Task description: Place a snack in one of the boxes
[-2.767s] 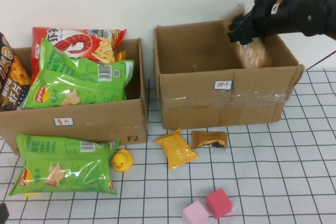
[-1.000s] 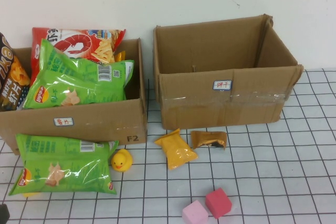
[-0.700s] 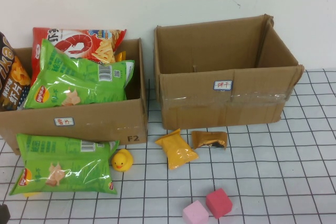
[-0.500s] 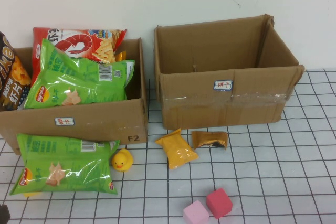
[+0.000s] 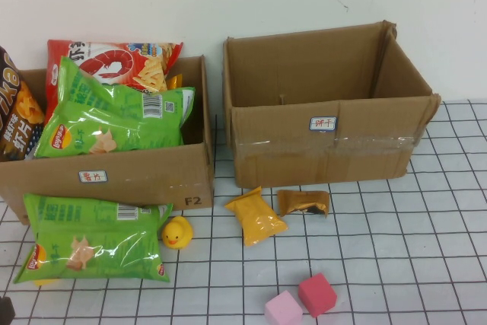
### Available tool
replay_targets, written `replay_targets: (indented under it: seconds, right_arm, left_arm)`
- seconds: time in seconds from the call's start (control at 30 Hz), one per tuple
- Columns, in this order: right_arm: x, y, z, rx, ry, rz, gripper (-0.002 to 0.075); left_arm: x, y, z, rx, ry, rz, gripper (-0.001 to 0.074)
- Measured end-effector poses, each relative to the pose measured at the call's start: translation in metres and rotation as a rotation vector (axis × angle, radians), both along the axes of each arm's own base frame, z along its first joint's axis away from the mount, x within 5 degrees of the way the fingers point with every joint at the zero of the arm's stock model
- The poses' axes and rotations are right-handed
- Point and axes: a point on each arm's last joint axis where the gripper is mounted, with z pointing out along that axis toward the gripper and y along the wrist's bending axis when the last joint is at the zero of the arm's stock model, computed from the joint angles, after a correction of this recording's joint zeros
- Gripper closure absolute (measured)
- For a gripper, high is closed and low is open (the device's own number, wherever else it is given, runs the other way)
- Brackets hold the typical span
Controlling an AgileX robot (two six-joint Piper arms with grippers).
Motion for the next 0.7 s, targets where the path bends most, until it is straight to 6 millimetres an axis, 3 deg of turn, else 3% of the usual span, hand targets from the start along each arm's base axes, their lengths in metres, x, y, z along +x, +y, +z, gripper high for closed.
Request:
replay_targets:
  seconds: [0.6,0.7]
  right_arm:
    - [0.0,0.0,-0.0001,-0.001,0.002,0.001,0.0727]
    - [-0.0001,0.0,-0.0002,-0.001,0.002,0.001,0.0727]
  left_arm:
    - [0.0001,0.0,-0.0006,0.0,0.002,0.0,0.0736]
    - [0.0007,0.0038,-0.0061,0.065,-0.012,0.026,0.0736]
